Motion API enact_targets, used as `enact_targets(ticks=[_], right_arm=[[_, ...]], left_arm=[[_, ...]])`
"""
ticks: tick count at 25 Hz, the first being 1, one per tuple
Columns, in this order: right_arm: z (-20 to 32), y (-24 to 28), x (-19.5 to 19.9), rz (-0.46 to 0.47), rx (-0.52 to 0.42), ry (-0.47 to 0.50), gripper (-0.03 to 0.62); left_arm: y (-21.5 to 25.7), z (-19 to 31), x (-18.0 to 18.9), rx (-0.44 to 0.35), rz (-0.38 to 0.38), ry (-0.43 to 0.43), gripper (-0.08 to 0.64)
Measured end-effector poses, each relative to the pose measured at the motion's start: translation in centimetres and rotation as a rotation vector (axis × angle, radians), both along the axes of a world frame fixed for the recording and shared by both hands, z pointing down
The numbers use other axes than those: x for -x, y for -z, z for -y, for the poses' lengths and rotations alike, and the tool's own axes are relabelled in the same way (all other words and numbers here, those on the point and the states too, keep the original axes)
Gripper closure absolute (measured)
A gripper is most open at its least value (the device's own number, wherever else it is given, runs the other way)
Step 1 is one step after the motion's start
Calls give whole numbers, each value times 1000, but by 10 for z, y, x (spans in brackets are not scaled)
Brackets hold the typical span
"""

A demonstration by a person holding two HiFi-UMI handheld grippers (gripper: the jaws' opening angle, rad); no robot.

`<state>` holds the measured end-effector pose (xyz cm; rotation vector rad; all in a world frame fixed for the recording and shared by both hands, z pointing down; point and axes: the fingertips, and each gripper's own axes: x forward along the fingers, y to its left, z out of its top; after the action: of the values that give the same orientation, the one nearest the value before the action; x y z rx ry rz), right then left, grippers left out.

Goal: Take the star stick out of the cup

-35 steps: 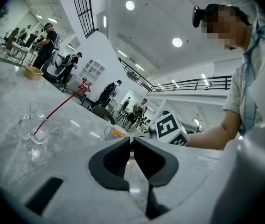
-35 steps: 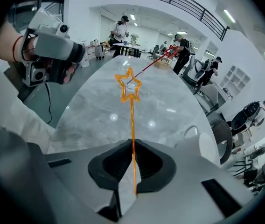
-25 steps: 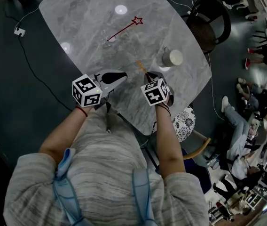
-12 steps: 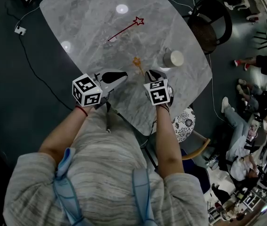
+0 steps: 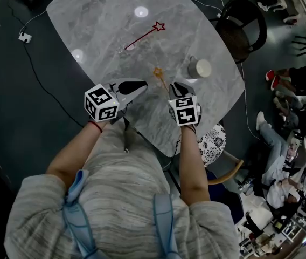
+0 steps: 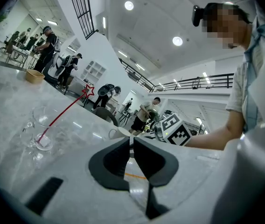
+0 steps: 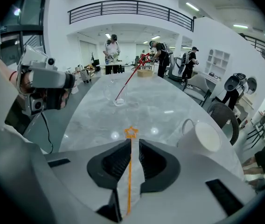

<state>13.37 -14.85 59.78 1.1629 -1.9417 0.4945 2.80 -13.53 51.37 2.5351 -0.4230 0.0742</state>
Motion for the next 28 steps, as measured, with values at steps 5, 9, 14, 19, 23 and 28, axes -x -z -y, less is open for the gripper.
enact_targets(ticks=[5,9,14,19,23,28], right_arm=[[1,2,0,-4,-12,1,571],[-1,1,-3,2,-10,-9,571],[-4,-1,-8,6,-6,-26,571],[-7,-5,-8,5,1,-38,571],[-7,-6,-9,4,5,-46,571],[-9,-7,-8,9,4,-57,571]], left_arm=[[1,12,5,-26,32,17,541],[-1,27,10,-65,90,44,513],[3,49,14,-90,115,87,422],[5,67,17,-128,160,91,416],[0,82,17,-191,242,85,414],[-1,108,19,-247,308,106,413]])
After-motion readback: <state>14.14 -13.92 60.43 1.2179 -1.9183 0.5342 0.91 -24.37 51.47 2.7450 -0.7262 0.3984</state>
